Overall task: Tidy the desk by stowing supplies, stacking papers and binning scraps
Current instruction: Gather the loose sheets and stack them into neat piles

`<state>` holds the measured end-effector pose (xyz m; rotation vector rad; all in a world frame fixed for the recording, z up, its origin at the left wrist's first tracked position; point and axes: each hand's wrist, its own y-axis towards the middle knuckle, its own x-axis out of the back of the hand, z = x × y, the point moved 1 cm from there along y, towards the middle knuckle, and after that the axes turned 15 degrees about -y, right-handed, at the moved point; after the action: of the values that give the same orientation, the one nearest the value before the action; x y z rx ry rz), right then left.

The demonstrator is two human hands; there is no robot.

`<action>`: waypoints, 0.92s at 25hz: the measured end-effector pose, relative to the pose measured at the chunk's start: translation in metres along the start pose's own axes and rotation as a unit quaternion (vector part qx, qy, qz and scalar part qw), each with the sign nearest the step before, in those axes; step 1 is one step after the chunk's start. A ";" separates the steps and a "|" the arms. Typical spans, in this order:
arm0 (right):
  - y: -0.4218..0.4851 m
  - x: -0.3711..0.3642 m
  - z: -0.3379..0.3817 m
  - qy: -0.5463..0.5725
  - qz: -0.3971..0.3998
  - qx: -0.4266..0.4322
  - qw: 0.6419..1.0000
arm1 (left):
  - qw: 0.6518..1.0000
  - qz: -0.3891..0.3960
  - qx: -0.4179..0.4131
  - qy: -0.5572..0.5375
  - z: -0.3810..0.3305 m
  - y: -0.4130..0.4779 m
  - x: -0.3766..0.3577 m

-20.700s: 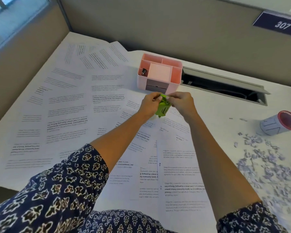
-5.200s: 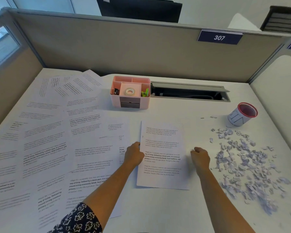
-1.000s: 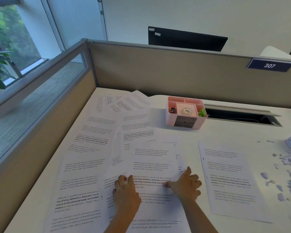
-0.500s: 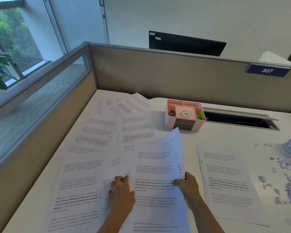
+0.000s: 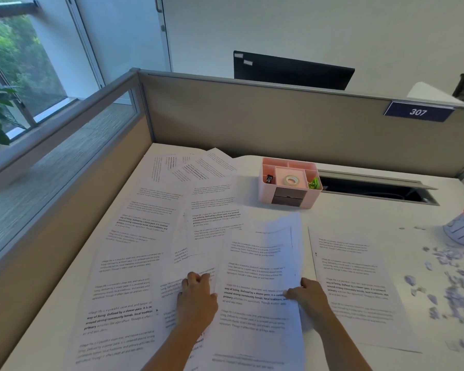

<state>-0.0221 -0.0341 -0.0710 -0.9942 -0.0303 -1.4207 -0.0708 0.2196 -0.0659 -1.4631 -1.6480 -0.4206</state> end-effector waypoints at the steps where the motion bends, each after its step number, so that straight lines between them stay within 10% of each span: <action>1: -0.002 0.001 0.001 0.002 -0.004 0.001 1.000 | 1.000 0.007 -0.002 -0.013 -0.002 0.001 0.000; 6: -0.020 0.022 0.003 0.084 0.025 0.063 0.994 | 0.981 0.051 0.034 -0.186 -0.003 0.012 0.008; 12: -0.039 0.045 0.009 0.193 0.080 0.125 0.970 | 0.869 0.097 0.051 -0.483 -0.041 0.016 0.033; 23: -0.067 0.060 0.037 0.189 0.026 0.202 0.961 | 0.835 0.104 0.037 -0.539 -0.060 0.018 0.036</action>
<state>-0.0442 -0.0497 0.0223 -0.3778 -0.0127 -1.4613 -0.0292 0.2027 -0.0088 -1.9382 -2.2350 0.7495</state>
